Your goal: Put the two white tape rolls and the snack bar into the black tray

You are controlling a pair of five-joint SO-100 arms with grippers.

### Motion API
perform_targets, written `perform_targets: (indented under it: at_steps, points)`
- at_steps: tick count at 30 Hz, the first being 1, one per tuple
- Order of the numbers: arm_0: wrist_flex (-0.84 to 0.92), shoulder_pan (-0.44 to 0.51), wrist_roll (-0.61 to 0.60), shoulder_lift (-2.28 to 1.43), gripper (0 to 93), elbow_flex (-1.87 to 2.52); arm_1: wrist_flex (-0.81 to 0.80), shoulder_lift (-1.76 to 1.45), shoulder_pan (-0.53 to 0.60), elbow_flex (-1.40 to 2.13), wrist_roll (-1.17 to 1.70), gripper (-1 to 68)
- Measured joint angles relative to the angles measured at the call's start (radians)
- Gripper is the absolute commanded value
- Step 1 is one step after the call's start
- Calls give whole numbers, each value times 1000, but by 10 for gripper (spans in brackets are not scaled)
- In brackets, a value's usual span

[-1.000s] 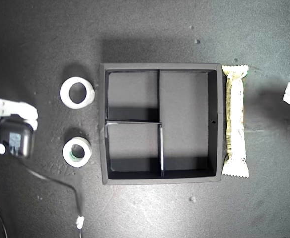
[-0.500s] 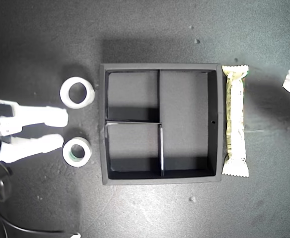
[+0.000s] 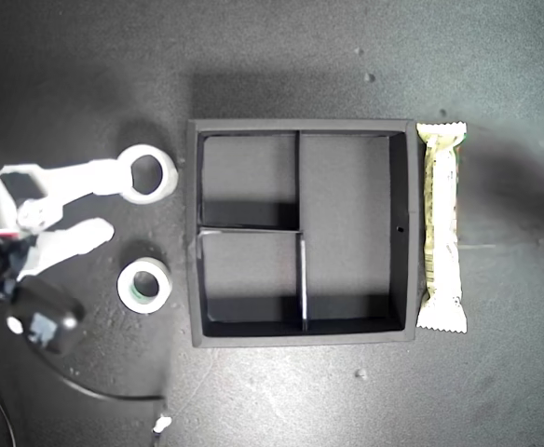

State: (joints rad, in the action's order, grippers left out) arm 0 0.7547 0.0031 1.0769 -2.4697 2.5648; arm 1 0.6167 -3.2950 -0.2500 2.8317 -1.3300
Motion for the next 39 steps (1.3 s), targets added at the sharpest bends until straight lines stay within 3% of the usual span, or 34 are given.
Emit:
perform_targets:
  at_steps: [5, 15, 23, 28, 35, 39]
  points:
    - [-12, 0, -6, 328, 195, -173, -11, 339, 130, -255, 281, -4]
    - [41, -31, 25, 627, 167, -339, 218, 865, 258, -690, 459, -3]
    - [48, -97, 41, 724, 54, -370, 308, 1132, 350, -831, 629, -1]
    - [100, -158, 35, 718, 15, -377, 403, 1463, 382, -985, 706, 128]
    - [275, -181, -5, 591, 2, -462, 431, 1605, 371, -1009, 788, 178]
    - [394, -176, -35, 522, 1, -588, 365, 1631, 350, -962, 816, 194]
